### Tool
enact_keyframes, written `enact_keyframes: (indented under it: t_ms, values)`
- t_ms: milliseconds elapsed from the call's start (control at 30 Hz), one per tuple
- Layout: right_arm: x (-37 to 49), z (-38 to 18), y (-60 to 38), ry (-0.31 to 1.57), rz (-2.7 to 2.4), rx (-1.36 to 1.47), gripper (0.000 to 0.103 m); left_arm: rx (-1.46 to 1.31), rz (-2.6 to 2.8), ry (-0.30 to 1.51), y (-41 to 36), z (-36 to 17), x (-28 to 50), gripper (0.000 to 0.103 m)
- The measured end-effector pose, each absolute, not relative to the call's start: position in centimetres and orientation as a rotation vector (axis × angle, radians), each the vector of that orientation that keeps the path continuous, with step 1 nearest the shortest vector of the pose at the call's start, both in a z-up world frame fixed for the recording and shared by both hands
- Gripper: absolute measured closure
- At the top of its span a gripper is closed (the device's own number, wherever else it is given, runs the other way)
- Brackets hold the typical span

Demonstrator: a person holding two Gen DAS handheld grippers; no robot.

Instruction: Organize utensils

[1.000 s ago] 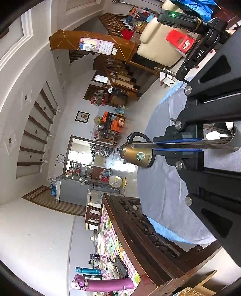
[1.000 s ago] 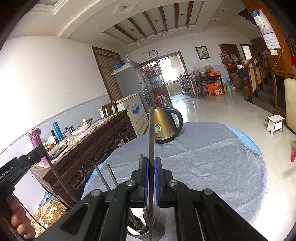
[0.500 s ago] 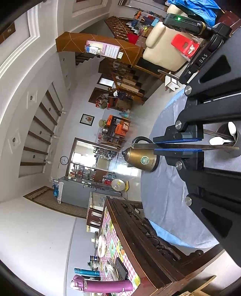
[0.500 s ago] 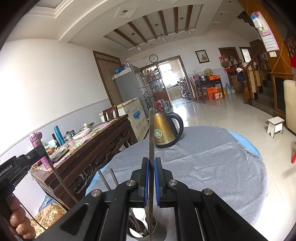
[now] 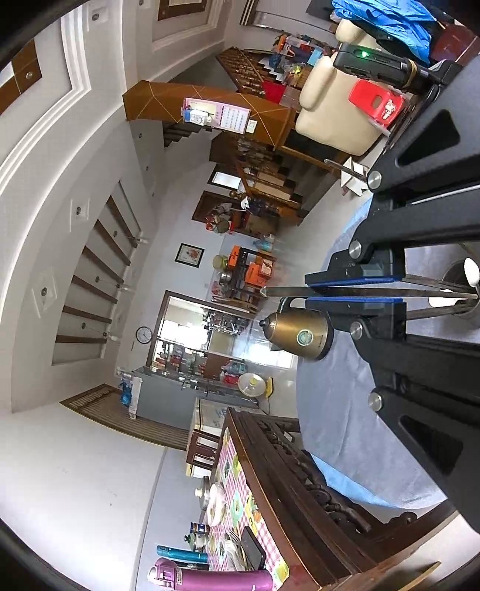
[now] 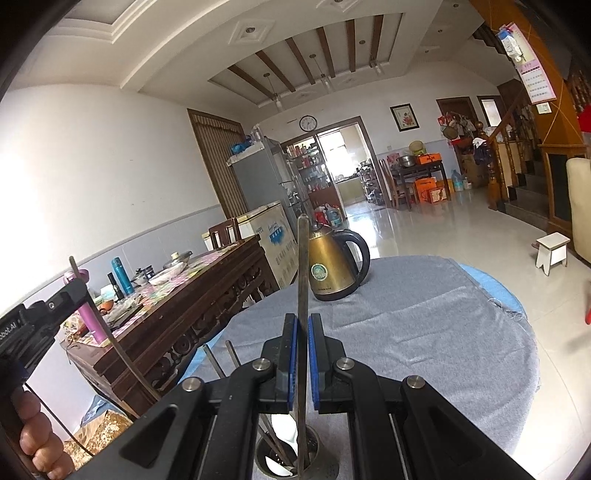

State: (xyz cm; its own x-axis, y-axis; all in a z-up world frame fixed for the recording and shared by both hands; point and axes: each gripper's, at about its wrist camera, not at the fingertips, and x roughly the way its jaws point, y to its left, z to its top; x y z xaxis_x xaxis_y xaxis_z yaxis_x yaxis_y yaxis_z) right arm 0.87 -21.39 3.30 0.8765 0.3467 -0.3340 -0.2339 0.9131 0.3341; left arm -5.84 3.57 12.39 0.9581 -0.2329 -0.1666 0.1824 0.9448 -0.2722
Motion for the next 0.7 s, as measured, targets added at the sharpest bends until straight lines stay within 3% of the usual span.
enact_keyframes:
  t_ms: [700]
  values:
    - [0.02,3.35,-21.08,0.375,0.322,0.299,0.096,-0.267,-0.245,0.163,3.10,12.52,-6.13,0.098]
